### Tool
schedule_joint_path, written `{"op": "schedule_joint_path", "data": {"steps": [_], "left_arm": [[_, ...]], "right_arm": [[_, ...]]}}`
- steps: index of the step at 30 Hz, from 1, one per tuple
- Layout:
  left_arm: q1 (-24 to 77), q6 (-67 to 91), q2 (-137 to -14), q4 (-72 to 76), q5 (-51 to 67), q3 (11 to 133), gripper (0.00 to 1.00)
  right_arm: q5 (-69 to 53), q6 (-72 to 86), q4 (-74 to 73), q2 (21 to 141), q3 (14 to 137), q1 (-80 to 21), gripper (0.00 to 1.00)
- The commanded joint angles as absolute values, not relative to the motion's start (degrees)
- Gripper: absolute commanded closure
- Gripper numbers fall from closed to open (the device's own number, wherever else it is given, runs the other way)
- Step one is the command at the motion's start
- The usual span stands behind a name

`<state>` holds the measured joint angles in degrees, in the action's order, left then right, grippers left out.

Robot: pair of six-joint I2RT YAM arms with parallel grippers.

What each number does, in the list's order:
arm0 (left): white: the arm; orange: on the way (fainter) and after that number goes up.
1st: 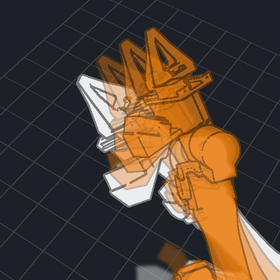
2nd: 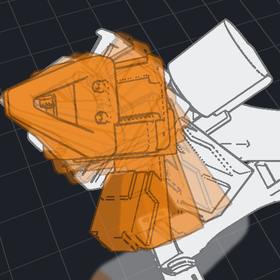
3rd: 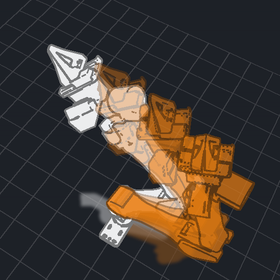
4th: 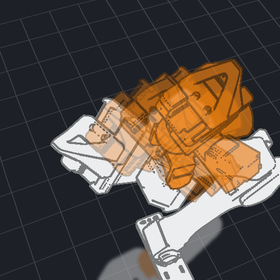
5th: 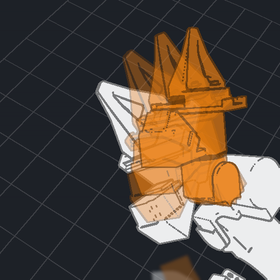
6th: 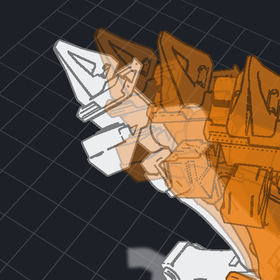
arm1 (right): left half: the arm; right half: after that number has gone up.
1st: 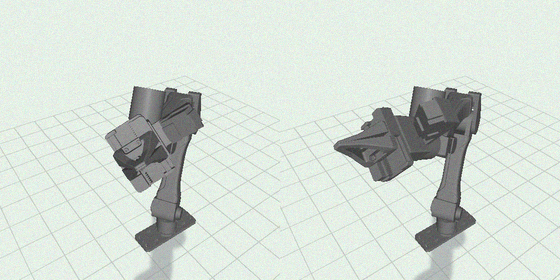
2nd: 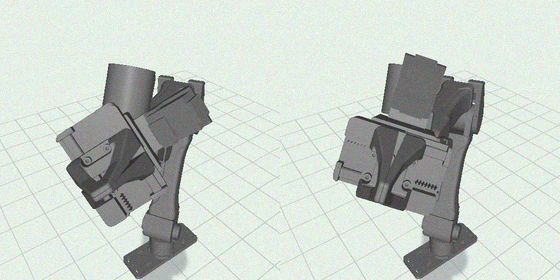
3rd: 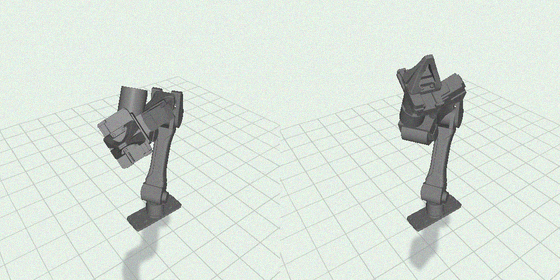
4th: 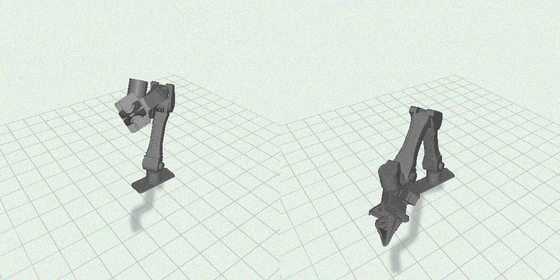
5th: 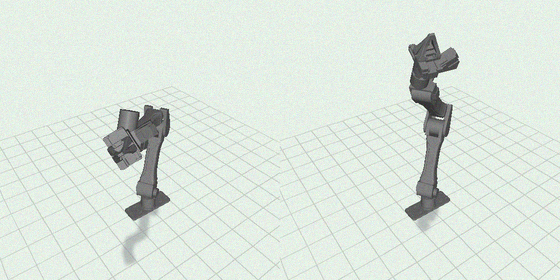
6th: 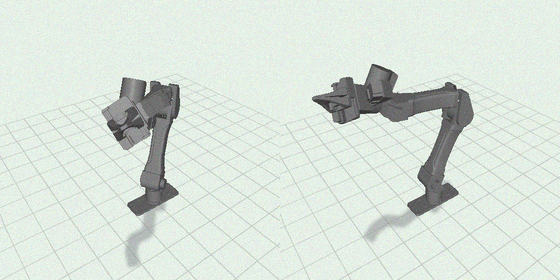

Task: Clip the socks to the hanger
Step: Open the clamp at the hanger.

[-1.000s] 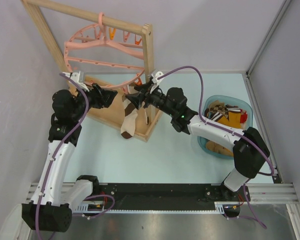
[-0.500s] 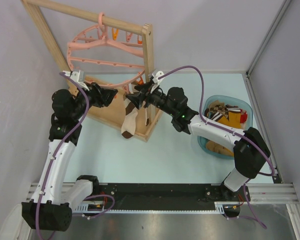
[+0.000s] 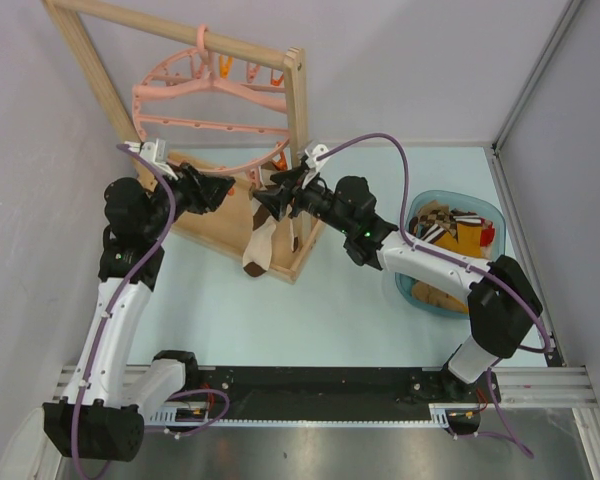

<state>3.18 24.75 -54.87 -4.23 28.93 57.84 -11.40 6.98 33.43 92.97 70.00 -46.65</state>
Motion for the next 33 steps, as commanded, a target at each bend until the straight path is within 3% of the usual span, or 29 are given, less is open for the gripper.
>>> {"op": "schedule_joint_path", "data": {"steps": [1, 19, 33], "left_arm": [[3.2, 27.8, -53.5, -0.4, 28.9, 57.8, 0.42], [7.3, 27.2, -51.9, -6.1, 16.6, 59.3, 0.44], [11.3, 24.6, -52.6, -8.2, 10.9, 61.3, 0.51]], "right_arm": [[-11.0, 7.0, 35.1, 90.1, 69.5, -46.9, 0.36], [-8.7, 6.0, 34.0, 88.8, 68.9, -47.9, 0.36], [-8.2, 5.9, 33.9, 88.2, 68.5, -48.1, 0.36]]}}
